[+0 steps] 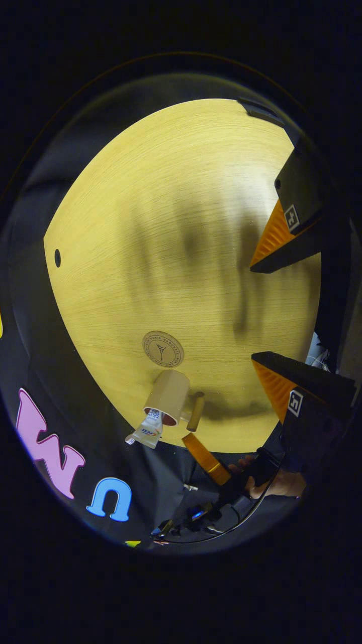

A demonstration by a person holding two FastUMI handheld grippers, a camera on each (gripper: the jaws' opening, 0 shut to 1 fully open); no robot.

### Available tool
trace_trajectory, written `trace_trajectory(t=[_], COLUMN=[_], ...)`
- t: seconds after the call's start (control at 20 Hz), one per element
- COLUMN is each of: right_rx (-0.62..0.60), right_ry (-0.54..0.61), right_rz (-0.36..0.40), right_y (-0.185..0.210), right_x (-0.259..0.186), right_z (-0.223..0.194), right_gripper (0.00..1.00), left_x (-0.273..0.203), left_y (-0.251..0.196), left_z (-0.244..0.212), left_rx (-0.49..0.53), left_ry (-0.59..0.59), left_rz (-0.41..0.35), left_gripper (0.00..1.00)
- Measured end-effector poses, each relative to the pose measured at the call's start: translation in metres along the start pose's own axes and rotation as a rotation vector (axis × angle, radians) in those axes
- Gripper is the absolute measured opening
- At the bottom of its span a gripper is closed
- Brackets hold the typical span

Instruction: Put the toothbrush and toothpaste on the desktop into the cup, then pick up the cup and place it on the coaster on the desktop.

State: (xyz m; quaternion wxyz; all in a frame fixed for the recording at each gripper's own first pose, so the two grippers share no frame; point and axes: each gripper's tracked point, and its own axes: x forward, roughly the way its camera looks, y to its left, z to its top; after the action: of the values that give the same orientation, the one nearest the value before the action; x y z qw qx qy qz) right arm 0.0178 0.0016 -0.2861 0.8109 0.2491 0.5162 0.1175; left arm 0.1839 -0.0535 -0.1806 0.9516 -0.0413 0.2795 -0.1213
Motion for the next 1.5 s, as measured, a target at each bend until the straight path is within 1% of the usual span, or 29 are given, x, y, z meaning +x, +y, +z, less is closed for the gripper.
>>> trace_trajectory(t=[0.05, 0.1, 0.15, 0.2, 0.25, 0.3, 0.45, 0.65, 0.75, 0.8, 0.9, 0.95, 1.05, 1.15, 1.35, 1.4, 1.45, 1.5], right_rx=[0.005, 0.009, 0.012, 0.017, 0.021, 0.026, 0.043, 0.073, 0.086, 0.096, 0.112, 0.116, 0.12, 0.122, 0.121, 0.12, 0.119, 0.117], right_ry=[-0.002, -0.006, -0.011, -0.014, -0.016, -0.018, -0.025, -0.036, -0.043, -0.046, -0.048, -0.047, -0.045, -0.042, -0.038, -0.037, -0.036, -0.037], right_rz=[0.006, 0.009, 0.009, 0.006, 0.004, 0.001, -0.001, -0.005, -0.01, -0.012, -0.021, -0.024, -0.027, -0.028, -0.022, -0.021, -0.02, -0.019], right_y=[0.0, 0.0, -0.001, -0.003, -0.005, -0.006, -0.011, -0.021, -0.027, -0.031, -0.037, -0.04, -0.043, -0.044, -0.042, -0.042, -0.042, -0.042], right_x=[0.0, 0.0, -0.001, -0.001, -0.001, -0.001, -0.003, -0.008, -0.011, -0.012, -0.015, -0.015, -0.016, -0.016, -0.015, -0.014, -0.014, -0.012], right_z=[0.001, 0.003, 0.004, 0.004, 0.005, 0.006, 0.007, 0.01, 0.01, 0.011, 0.007, 0.006, 0.006, 0.003, 0.004, 0.004, 0.004, 0.004], right_gripper=[0.96, 0.94, 0.94, 0.94, 0.94, 0.94, 0.93, 0.94, 0.94, 0.94, 0.93, 0.94, 0.94, 0.93, 0.93, 0.94, 0.93, 0.94], left_x=[0.0, -0.001, 0.002, 0.004, 0.007, 0.012, 0.03, 0.058, 0.067, 0.073, 0.079, 0.081, 0.082, 0.085, 0.083, 0.082, 0.08, 0.077], left_y=[0.0, -0.001, -0.004, -0.007, -0.01, -0.012, -0.014, -0.013, -0.012, -0.011, -0.016, -0.016, -0.017, -0.017, -0.02, -0.021, -0.023, -0.024], left_z=[-0.007, -0.013, -0.016, -0.02, -0.023, -0.025, -0.033, -0.044, -0.043, -0.037, -0.039, -0.041, -0.043, -0.042, -0.043, -0.043, -0.042, -0.041], left_rx=[0.031, 0.053, 0.069, 0.082, 0.095, 0.112, 0.15, 0.158, 0.141, 0.125, 0.096, 0.094, 0.094, 0.107, 0.122, 0.123, 0.126, 0.13], left_ry=[0.043, 0.087, 0.127, 0.16, 0.187, 0.213, 0.3, 0.406, 0.418, 0.408, 0.416, 0.428, 0.44, 0.43, 0.413, 0.413, 0.408, 0.402], left_rz=[-0.011, -0.023, -0.038, -0.054, -0.064, -0.07, -0.063, -0.057, -0.047, -0.038, -0.05, -0.051, -0.047, -0.038, -0.044, -0.047, -0.048, -0.044], left_gripper=[0.74, 0.74, 0.74, 0.82, 0.82, 0.74, 0.74, 0.74, 0.73, 0.71, 0.65, 0.65, 0.39, 0.33, 0.3, 0.34, 0.29, 0.29])
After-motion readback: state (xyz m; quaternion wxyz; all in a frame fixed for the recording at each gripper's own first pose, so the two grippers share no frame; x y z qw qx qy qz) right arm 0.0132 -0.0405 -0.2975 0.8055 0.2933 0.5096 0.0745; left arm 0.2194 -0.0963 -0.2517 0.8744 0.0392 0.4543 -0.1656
